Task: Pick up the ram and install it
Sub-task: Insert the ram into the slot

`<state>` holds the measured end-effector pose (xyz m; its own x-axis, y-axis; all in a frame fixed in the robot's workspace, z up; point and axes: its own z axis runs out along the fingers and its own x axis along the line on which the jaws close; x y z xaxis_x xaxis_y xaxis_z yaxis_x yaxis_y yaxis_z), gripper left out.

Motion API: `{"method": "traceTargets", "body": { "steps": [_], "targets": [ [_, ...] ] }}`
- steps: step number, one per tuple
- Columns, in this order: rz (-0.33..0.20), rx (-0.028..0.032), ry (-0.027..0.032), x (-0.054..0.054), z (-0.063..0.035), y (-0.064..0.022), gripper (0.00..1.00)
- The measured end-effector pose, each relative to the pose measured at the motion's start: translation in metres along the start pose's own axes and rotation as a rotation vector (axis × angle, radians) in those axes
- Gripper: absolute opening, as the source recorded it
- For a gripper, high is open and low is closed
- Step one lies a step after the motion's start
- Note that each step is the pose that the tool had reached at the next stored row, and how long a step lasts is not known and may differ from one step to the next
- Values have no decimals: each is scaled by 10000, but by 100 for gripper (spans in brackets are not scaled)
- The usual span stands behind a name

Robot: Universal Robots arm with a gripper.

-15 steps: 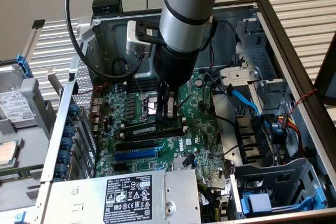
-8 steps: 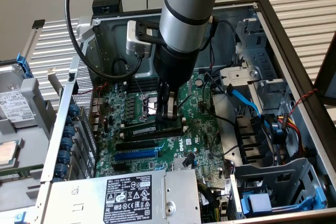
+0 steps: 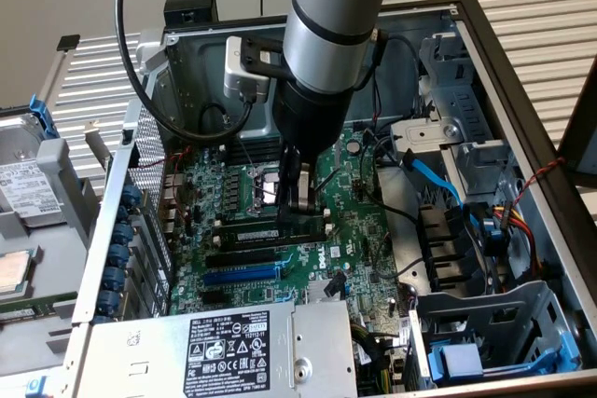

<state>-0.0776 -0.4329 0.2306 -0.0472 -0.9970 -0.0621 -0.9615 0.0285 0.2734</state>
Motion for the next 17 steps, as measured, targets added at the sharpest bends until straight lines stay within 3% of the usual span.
{"method": "traceTargets", "body": {
  "steps": [1,13,15,16,17],
  "targets": [
    [0,0,0,0,0,0,32],
    [-1,3,0,-1,-5,2,32],
    [-4,63,-1,-1,-18,6,32],
    [-11,152,-3,-2,-26,9,32],
    [-22,295,-9,-3,-31,11,32]
  ]
}}
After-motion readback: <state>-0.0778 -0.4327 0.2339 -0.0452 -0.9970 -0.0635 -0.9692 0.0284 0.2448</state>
